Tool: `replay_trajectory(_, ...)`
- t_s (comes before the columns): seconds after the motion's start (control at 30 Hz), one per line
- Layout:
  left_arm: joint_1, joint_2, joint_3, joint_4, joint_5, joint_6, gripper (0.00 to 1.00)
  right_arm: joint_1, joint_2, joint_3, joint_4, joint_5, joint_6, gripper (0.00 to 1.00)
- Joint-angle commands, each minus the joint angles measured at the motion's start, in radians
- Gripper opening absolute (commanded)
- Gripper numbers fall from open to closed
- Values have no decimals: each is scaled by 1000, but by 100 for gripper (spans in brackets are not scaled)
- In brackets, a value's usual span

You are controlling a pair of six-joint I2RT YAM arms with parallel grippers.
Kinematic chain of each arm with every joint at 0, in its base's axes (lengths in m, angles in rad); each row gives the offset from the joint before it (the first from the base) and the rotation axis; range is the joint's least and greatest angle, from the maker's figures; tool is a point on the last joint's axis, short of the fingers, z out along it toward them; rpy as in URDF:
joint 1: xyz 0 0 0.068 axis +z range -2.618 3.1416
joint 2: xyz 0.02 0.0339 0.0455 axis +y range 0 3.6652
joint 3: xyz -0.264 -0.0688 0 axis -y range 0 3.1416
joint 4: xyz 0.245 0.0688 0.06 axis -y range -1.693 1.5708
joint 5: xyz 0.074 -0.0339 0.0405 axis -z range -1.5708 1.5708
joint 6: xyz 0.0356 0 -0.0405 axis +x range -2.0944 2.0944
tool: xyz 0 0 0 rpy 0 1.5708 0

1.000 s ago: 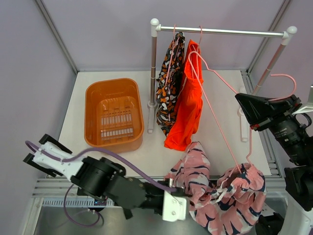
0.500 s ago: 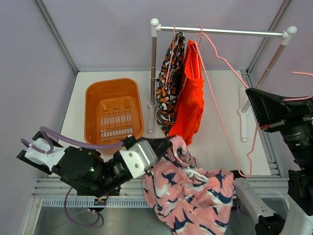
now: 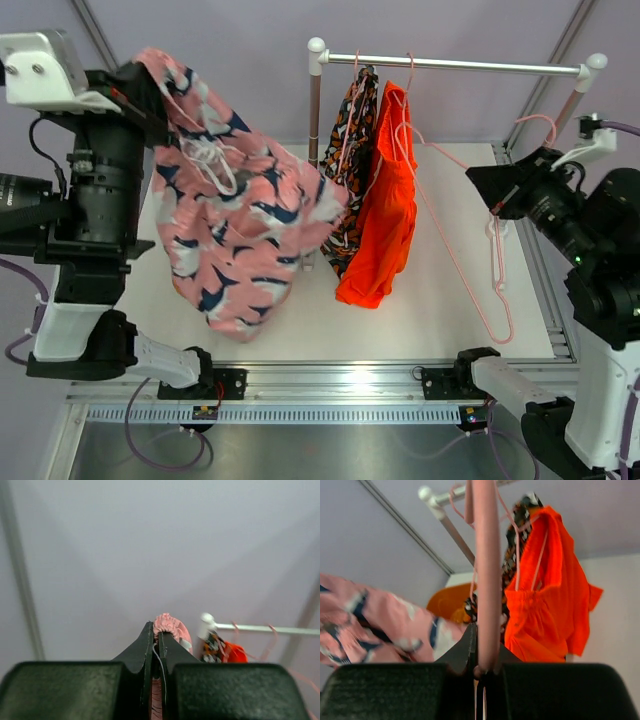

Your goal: Remove the shorts from the hanger

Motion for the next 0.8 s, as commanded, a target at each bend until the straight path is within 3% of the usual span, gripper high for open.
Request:
replay_trajectory(0.0,165,136,132,-17,99,34,0,4,22,-34,-75,0,-50,0)
replay_trajectory(0.1,317,202,259,-59,188,-55,0,3,42,-47,-87,0,-73,0)
replay_trajectory(0.27,534,242,267,-13,401,-186,0,4,94,-8,-109,1,-116,0)
replay_trajectory(0.33,614,266,241,6,475,-310,0,3,108,-1,-109,10,-137,0)
replay_trajectory(0.37,707,279,247,-13,503,-362,0,3,111,2,-115,13,-142,0)
replay_trajectory(0.47,910,325,259,-19,610,-674,0,3,125,22,-135,15,-165,0)
replay_trajectory(0.57,1048,371,276,2,725,-859,0,4,125,24,-133,20,-185,0)
replay_trajectory(0.77,1066,451,313,101,775,-829,0,4,113,-4,-104,15,-190,0)
